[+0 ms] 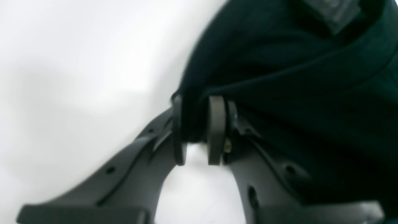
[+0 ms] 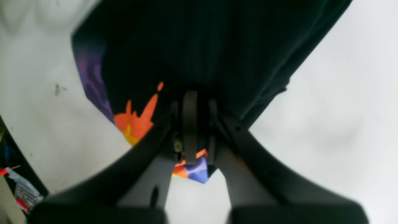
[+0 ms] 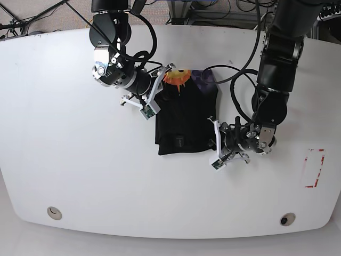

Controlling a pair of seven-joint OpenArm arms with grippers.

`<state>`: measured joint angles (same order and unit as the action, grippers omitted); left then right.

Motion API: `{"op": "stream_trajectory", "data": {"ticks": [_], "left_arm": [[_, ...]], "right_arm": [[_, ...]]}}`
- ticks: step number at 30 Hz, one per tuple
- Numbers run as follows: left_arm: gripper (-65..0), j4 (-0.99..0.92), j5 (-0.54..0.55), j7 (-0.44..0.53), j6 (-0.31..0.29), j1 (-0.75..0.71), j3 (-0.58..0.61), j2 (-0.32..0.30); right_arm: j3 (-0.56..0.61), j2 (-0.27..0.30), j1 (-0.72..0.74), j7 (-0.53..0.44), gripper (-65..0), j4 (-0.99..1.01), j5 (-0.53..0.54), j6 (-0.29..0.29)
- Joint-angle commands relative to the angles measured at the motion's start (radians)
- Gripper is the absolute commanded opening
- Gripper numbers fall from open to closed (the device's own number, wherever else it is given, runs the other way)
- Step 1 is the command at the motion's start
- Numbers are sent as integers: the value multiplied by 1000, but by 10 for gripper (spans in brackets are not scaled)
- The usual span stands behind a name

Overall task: Fold the T-shirt properly
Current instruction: 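Fold the bundle over with the right gripper toward the left gripper, then grasp the folded shirt with the left gripper and release the right gripper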

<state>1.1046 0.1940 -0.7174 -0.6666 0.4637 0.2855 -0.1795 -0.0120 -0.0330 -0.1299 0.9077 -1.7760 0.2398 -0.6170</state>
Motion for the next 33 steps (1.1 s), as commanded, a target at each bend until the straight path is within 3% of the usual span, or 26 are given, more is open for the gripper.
{"op": "stream_trajectory", "data": {"ticks": [1,5,9,12,18,24,27,33], "left_arm": [[-562,90,14,17,0,39,-29,-1],[-562,214,14,15,6,-13,-85,2],[-561,357,6,15,14,-62,-130,56],[-526,444,6,2,87,-119,-127,73],[-275,564,6,3,356,-237,-95,133],[-267,618,5,37,580,-334,-10,170],[-264,618,-63,97,651,-397,18,196],[-261,541,-235,207,663,-472,111,228]], "right_arm": [[-4,8,16,-12,-617,-38,10,6],[-49,41,19,-11,-617,-66,11,3],[-130,61,23,-11,-617,-68,11,-2],[-165,95,23,-11,-617,-68,11,-2],[-168,150,31,-11,-617,-68,11,-2],[-259,146,39,-11,-617,-52,13,-2],[-268,147,39,-11,-617,-51,26,-2],[-293,183,39,-11,-617,-34,128,-2]]}}
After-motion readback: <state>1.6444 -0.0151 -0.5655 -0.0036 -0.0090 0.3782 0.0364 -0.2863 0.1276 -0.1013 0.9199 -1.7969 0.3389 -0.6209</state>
